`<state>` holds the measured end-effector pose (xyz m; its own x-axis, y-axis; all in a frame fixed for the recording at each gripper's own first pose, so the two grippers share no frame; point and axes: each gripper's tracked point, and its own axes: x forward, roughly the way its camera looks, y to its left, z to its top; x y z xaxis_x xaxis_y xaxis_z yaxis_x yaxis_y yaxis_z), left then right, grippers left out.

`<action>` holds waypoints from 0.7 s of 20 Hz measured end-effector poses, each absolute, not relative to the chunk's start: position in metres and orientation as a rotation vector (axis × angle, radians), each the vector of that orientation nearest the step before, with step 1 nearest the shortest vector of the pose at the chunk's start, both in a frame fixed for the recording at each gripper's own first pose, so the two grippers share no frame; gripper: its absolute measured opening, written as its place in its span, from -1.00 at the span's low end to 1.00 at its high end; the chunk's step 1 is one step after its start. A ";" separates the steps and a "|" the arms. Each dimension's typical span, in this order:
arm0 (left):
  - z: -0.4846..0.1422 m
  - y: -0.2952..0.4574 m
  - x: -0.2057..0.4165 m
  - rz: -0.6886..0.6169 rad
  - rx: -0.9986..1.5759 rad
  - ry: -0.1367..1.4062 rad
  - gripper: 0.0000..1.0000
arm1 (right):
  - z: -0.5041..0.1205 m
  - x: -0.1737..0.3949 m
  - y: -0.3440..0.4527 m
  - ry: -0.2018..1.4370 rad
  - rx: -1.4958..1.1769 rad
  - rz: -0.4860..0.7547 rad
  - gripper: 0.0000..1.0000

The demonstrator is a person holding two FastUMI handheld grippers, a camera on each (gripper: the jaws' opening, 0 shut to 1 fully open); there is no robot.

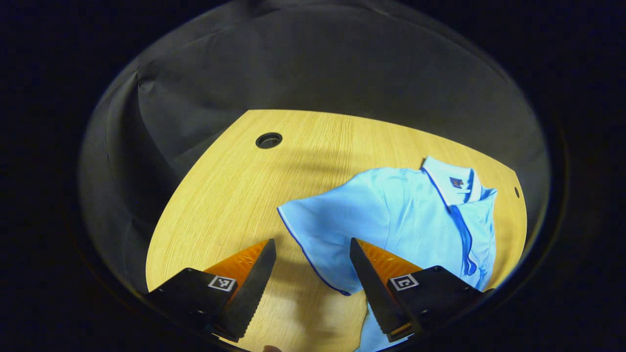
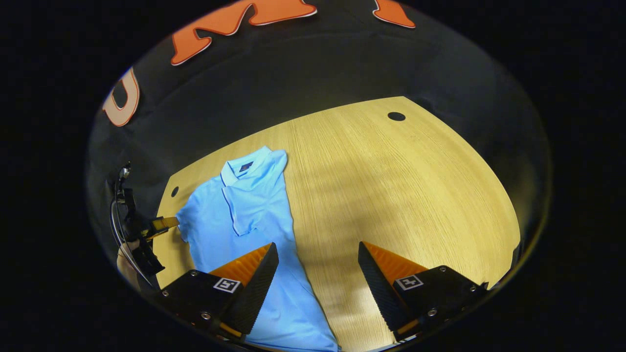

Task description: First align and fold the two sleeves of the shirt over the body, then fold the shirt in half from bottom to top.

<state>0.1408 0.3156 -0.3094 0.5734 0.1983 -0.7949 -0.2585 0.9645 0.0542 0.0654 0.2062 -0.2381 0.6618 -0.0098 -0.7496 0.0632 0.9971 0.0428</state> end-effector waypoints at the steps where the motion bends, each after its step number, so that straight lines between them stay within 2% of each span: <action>1: -0.313 0.316 0.139 0.273 -0.072 0.931 0.96 | -0.239 0.065 0.204 0.850 0.073 -0.046 0.99; 5: -0.323 0.319 0.136 0.313 -0.051 0.958 0.96 | -0.243 0.064 0.198 0.858 0.085 -0.054 0.98; 12: -0.327 0.318 0.131 0.290 -0.101 0.982 0.97 | -0.246 0.064 0.208 0.870 0.095 -0.037 0.98; 14: -0.330 0.317 0.133 0.261 -0.084 0.981 0.86 | -0.246 0.064 0.213 0.865 0.111 -0.031 0.98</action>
<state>0.1329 0.3168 -0.3298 0.5276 0.1806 -0.8301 -0.2560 0.9655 0.0474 0.0640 0.2131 -0.2462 0.6484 0.0181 -0.7611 0.0716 0.9938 0.0846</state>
